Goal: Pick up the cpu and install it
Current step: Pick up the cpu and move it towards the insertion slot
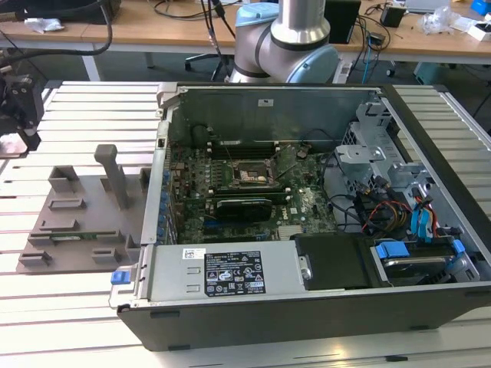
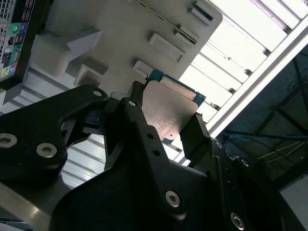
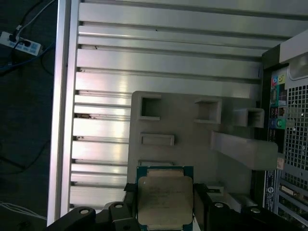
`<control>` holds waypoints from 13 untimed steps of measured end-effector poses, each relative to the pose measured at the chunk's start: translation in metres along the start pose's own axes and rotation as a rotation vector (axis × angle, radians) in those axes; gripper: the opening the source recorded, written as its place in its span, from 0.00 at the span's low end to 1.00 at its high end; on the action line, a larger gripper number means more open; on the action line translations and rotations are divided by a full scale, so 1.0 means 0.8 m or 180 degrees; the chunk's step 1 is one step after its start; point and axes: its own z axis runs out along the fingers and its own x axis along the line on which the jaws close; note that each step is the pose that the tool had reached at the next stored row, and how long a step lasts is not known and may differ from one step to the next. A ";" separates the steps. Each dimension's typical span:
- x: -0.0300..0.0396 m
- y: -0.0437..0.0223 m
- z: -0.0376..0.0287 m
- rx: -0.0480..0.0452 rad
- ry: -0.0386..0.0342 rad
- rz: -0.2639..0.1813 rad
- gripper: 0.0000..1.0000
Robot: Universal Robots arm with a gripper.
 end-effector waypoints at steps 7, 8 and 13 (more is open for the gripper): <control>-0.0004 -0.0002 -0.0142 0.0000 0.0000 0.0000 0.55; -0.0004 -0.0002 -0.0158 0.0000 0.0000 0.0000 0.55; -0.0006 -0.0003 -0.0223 0.0000 0.0000 0.0000 0.55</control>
